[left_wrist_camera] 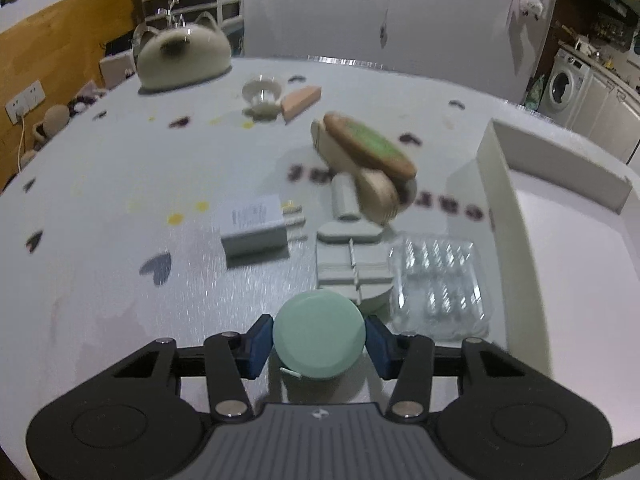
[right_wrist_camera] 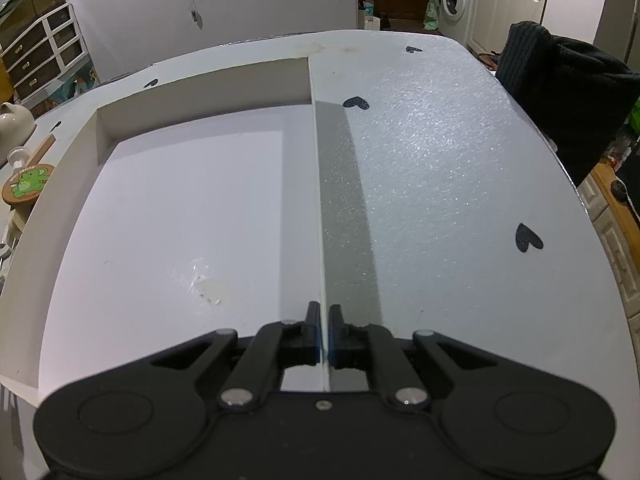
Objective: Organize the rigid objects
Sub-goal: 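Carry the tin into the white box with the left tool and release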
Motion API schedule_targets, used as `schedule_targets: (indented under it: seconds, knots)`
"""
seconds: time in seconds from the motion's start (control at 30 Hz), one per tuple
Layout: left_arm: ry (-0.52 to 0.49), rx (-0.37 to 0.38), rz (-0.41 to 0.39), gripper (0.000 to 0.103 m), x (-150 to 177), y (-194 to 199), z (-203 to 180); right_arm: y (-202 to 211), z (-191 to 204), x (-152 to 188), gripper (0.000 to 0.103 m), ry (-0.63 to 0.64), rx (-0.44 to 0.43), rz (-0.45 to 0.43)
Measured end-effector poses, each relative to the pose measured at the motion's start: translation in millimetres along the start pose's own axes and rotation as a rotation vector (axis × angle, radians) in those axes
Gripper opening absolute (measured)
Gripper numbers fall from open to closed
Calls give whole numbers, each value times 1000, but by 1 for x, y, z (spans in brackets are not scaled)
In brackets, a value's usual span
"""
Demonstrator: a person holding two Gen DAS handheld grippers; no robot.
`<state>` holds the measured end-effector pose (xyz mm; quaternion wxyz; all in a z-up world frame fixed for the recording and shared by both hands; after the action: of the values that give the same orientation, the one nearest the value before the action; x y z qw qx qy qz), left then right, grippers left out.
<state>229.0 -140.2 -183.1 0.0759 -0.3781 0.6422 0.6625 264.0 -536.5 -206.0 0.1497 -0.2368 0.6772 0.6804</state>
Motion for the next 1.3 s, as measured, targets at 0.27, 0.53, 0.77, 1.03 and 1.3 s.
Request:
schedule_targets:
  seconds: [0.27,0.53,0.77,1.03,1.3]
  knots:
    - [-71,169,-52,51,-24,34,-50,-1,1,0,4,-3,-3,0]
    - [-316,370,-14,51,1,50,-131,-1,0,0,4,0,-1,2]
    - [-492,416,77,51,33,36,-169,-1,1,0,4,0,-1,0]
    - [-496,411,169,51,47,13,-173,-1,0,0,4,1,-3,-2]
    - [-515,406,207,51,55,5,-174,-1,2,1,4,4,3,-3]
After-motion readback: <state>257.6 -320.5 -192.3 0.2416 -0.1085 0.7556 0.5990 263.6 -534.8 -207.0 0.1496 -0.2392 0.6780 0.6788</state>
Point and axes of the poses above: each gripper's, at about its wrist camera, not at the fingertips, and y roughly against the way its jaws point, z to its left, x to its underside, the point moved 7 cm from there along -y, roughly the way its jaws point, and after that the axes turned 10 degrees about y, right-handed, at the moved point
